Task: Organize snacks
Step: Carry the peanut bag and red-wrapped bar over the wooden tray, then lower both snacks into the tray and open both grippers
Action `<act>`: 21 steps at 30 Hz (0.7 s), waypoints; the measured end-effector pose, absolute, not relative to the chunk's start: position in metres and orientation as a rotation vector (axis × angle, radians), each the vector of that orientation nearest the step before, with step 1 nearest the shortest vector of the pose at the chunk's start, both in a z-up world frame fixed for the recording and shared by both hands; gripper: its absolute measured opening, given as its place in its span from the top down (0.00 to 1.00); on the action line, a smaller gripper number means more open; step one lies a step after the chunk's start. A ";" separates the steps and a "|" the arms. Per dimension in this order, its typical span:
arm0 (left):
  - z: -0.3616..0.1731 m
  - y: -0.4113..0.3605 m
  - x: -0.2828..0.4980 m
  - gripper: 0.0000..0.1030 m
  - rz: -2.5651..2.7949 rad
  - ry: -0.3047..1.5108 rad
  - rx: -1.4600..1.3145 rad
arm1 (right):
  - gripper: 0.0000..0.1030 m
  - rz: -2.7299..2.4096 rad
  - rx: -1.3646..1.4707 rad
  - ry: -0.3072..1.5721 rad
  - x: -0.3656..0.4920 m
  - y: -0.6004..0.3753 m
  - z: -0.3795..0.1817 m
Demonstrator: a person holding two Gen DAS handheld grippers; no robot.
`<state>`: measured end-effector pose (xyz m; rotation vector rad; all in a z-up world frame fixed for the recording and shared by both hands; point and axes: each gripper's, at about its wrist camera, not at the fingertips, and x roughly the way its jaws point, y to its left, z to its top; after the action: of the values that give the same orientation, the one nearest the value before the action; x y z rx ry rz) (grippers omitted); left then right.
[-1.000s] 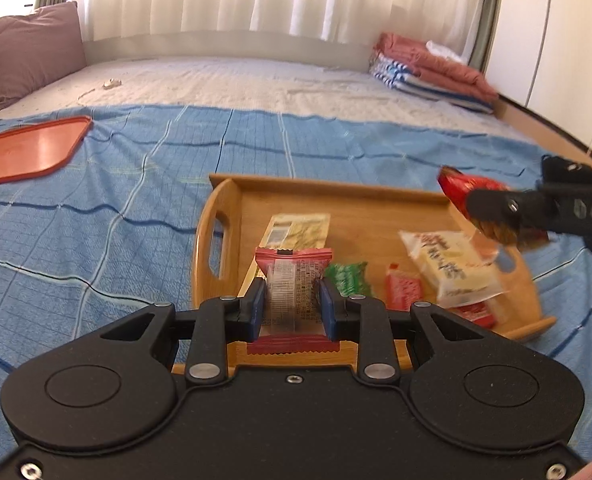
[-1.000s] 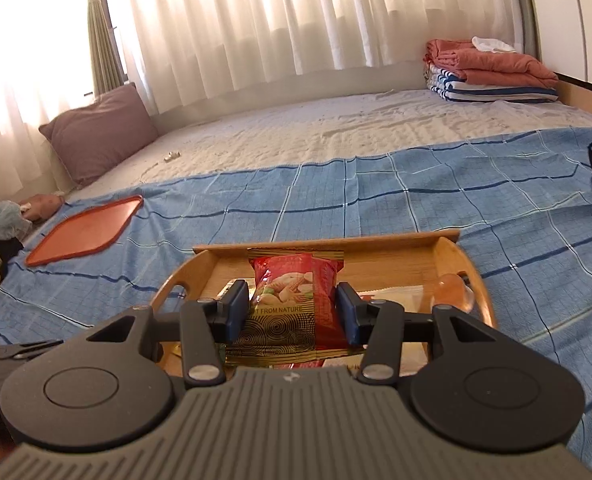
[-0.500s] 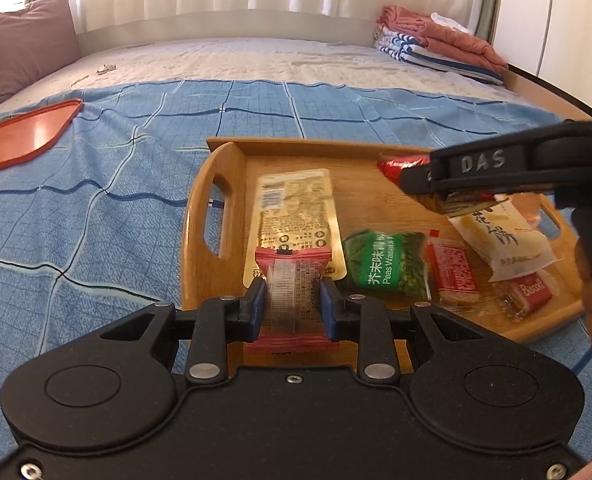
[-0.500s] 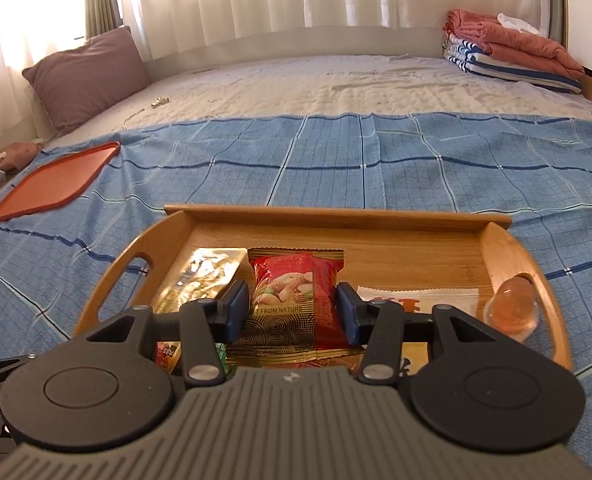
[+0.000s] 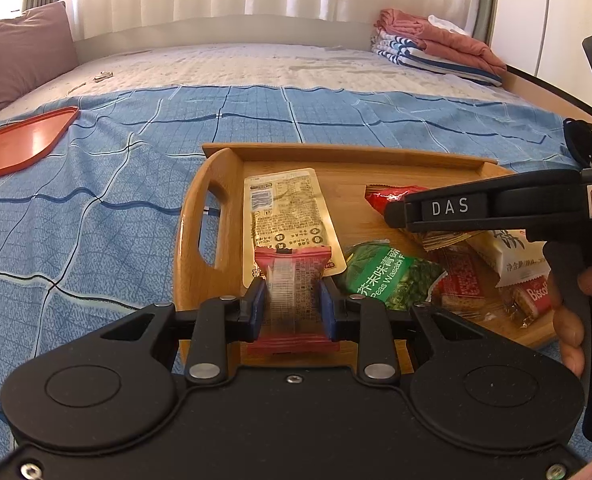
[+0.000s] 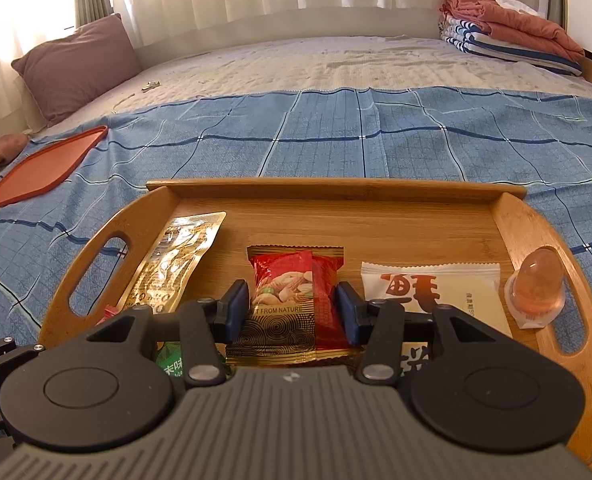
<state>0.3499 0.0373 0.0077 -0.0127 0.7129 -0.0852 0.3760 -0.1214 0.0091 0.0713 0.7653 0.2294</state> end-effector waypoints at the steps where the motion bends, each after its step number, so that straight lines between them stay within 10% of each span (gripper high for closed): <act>1: 0.008 0.037 0.350 0.73 -0.084 0.714 -0.013 | 0.48 0.231 0.071 0.765 0.375 -0.122 0.010; 7: 0.017 0.033 0.341 0.72 -0.073 0.688 0.016 | 0.33 0.245 0.084 0.737 0.366 -0.124 0.021; 21: 0.067 0.029 0.279 0.20 -0.113 0.613 0.052 | 0.22 0.268 0.078 0.647 0.308 -0.147 0.076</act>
<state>0.2790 0.0292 0.0668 0.0524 0.6125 -0.1132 0.3081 -0.1471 0.0757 0.0775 0.6466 0.2675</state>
